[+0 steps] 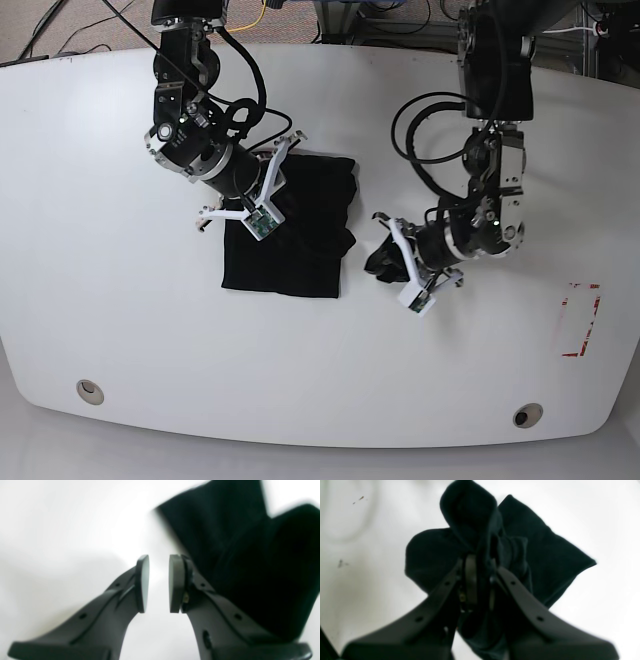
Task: Layout the t-shirt on the table in an organized manner, then fold the t-shirt properly
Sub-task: 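Move the left gripper back to the bundle edge and grasp it, then lift the bundle with both grippers and fold it toward the middle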
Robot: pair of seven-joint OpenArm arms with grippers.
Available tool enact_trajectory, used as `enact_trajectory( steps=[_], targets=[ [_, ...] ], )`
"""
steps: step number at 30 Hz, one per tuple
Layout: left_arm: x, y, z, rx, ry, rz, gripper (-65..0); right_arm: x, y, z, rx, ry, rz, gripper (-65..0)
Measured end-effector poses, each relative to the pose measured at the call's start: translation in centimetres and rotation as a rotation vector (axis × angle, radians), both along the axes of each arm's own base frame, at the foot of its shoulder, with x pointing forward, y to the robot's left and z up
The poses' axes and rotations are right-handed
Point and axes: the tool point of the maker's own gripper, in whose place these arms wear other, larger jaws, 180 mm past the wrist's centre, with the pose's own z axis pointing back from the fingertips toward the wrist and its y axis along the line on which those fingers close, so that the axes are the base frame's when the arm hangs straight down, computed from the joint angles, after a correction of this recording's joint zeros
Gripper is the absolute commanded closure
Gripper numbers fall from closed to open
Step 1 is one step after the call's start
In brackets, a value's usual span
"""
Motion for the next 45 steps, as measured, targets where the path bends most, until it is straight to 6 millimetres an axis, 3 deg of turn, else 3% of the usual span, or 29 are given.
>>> enact_trajectory(
  steps=[4, 9, 15, 20, 27, 45],
  targets=[
    [1.2, -3.0, 0.0, -0.074, 0.027, 0.0, -11.9, -0.7, 0.0, -0.4, -0.001, 0.014, 0.0, -3.8],
    [2.9, -5.3, -0.2, -0.163, 0.016, 0.021, -11.9, -1.3, 0.0, -0.8, -0.002, 0.03, 0.0, -3.8],
    [3.3, -8.0, -3.1, -0.168, 0.09, 0.0, -11.9, -2.1, 0.1, -1.2, 0.002, 0.047, 0.001, -3.8],
    [3.9, -10.3, -3.9, -0.242, 0.127, 0.006, -11.9, -2.3, 0.1, -1.4, 0.001, 0.054, 0.004, -3.8],
    [3.9, -9.3, -6.9, -0.242, 0.22, 0.059, -11.9, -2.1, 0.1, -1.1, 0.0, 0.044, 0.001, -3.8],
    [2.7, -7.6, -8.3, -0.307, 0.234, 0.102, -12.1, 2.7, 0.0, 3.4, 0.0, -0.111, -0.001, -3.8]
  ],
)
